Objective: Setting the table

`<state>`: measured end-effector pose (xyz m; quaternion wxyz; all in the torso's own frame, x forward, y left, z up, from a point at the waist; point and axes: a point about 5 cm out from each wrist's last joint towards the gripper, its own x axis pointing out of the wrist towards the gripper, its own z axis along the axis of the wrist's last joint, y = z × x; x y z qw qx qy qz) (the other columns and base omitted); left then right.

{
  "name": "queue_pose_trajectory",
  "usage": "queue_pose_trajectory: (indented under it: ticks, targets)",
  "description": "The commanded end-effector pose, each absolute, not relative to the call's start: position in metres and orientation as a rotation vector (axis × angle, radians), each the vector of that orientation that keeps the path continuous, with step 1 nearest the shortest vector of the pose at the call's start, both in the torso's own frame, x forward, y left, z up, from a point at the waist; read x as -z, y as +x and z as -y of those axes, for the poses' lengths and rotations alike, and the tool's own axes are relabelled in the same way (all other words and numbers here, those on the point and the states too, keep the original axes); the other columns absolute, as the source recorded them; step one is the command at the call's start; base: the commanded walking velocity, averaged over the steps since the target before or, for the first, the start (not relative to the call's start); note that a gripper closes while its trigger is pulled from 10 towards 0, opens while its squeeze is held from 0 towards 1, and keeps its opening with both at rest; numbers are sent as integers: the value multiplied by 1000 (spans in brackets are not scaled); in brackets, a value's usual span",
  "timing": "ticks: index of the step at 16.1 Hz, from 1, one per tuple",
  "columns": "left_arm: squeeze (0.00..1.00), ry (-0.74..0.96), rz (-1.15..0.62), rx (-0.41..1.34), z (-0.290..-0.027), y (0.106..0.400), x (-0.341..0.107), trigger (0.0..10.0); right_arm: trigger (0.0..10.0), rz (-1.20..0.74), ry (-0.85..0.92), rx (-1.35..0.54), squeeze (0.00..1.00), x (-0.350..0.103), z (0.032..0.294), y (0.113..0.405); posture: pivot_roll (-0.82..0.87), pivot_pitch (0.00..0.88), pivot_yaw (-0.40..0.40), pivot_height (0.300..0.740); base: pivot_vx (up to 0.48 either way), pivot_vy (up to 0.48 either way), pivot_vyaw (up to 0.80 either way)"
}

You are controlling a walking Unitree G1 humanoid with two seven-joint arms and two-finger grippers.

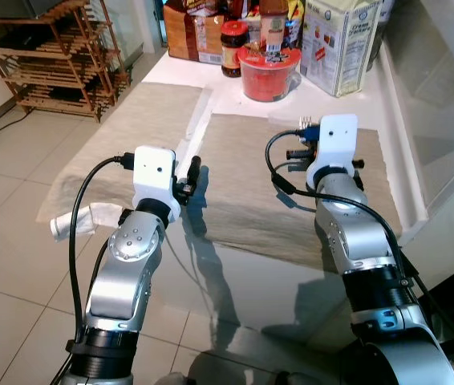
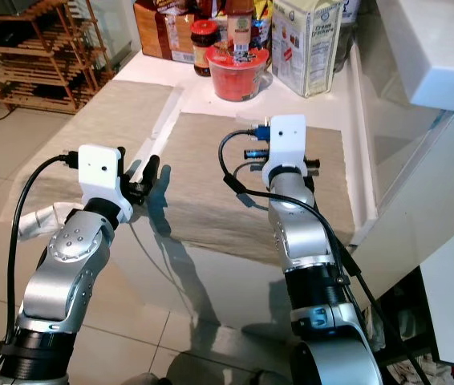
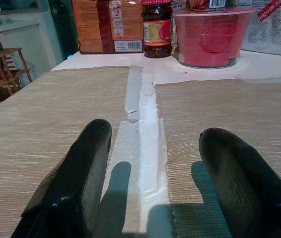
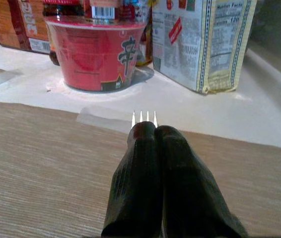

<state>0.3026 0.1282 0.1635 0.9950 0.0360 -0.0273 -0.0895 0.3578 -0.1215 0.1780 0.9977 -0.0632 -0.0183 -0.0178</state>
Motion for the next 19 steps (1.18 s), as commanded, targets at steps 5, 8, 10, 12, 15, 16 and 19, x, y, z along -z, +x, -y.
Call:
queue_pose_trajectory:
  ticks: [5, 8, 10, 12, 15, 16, 19]
  targets:
    - [0, 88, 49, 185, -129, 303, -162, 10000, 0, 138, -173, 39, 0, -193, 121, 355, 30, 50, 58, 740, 0, 0, 0]
    - [0, 151, 60, 200, -135, 303, -159, 10000, 10000, 287, -251, 11, 0, -201, 126, 331, 18, 46, 57, 740, 0, 0, 0]
    - [0, 153, 58, 205, -136, 304, -158, 10000, 10000, 313, -272, 1, 0, -196, 131, 313, -3, 45, 58, 740, 0, 0, 0]
    - [0, 165, 68, 219, -135, 307, -158, 10000, 10000, 323, -265, -24, 0, -186, 134, 285, -25, 42, 58, 740, 0, 0, 0]
    - [0, 163, 94, 223, -136, 317, -164, 10000, 10000, 331, -292, -82, 0, -170, 136, 244, -50, 36, 59, 740, 0, 0, 0]
    - [0, 161, 97, 225, -135, 318, -165, 10000, 10000, 320, -301, -81, 0, -167, 138, 239, -50, 36, 59, 740, 0, 0, 0]
    - [0, 146, 128, 258, -130, 324, -168, 10000, 10000, 232, -320, -38, 0, -149, 155, 219, -75, 37, 62, 740, 0, 0, 0]
